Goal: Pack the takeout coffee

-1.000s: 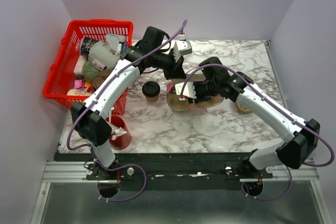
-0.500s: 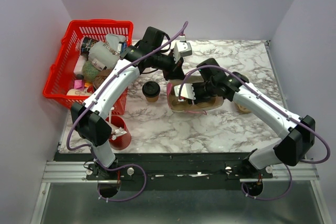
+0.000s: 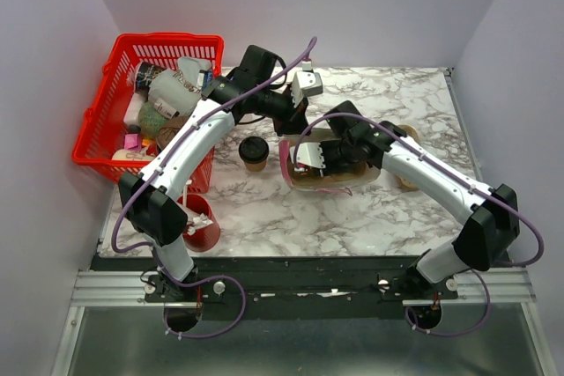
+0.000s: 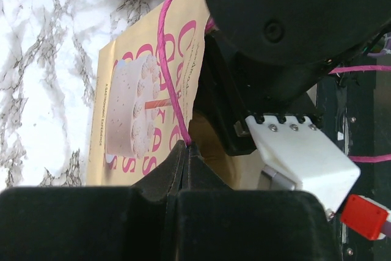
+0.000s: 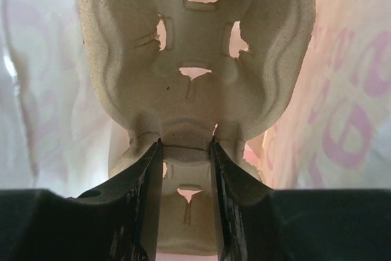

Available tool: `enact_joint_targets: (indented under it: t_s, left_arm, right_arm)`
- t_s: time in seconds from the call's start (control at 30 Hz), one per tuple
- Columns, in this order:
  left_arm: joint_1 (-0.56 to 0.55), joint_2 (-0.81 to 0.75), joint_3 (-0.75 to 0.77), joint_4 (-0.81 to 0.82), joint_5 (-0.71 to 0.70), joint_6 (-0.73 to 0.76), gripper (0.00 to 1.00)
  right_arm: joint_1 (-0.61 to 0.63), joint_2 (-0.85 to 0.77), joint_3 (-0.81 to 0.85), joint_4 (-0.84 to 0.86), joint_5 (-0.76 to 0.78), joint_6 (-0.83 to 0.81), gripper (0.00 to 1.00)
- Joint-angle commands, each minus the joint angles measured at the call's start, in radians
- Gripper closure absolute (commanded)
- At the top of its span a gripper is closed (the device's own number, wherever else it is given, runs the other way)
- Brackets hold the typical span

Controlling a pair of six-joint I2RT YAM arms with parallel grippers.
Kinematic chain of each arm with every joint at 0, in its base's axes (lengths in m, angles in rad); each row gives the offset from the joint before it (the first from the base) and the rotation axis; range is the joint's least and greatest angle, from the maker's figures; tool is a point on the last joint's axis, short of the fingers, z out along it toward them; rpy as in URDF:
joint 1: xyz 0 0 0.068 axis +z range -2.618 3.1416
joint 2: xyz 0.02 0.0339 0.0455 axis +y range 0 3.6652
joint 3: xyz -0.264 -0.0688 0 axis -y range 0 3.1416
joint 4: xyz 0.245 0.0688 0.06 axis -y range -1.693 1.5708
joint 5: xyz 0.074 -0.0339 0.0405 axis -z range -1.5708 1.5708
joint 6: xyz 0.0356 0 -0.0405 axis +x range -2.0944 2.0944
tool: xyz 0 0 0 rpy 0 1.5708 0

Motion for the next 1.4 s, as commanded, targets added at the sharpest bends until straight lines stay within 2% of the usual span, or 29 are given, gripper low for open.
enact_joint_targets:
  t_s: [0.0, 0.73, 1.0, 1.37]
  left_arm:
    - [-0.002, -0.018, 0.025, -0.031, -0.004, 0.023, 1.00]
    - [0.005, 0.014, 0.060, -0.053, 0.022, -0.001, 1.00]
    - [0.024, 0.043, 0.080, -0.070, 0.059, -0.017, 1.00]
    - [0.035, 0.078, 0.134, -0.129, 0.085, 0.006, 1.00]
  right_arm:
    - [-0.004, 0.031, -0.016, 0.035, 0.019, 0.009, 1.00]
    - [-0.006, 0.099, -0.083, 0.179, 0.082, 0.009, 0.99]
    - [-0.004, 0.081, -0.117, 0.284, 0.030, -0.045, 0.99]
    - [-0.004, 0.113, -0.140, 0.302, -0.005, -0.145, 0.99]
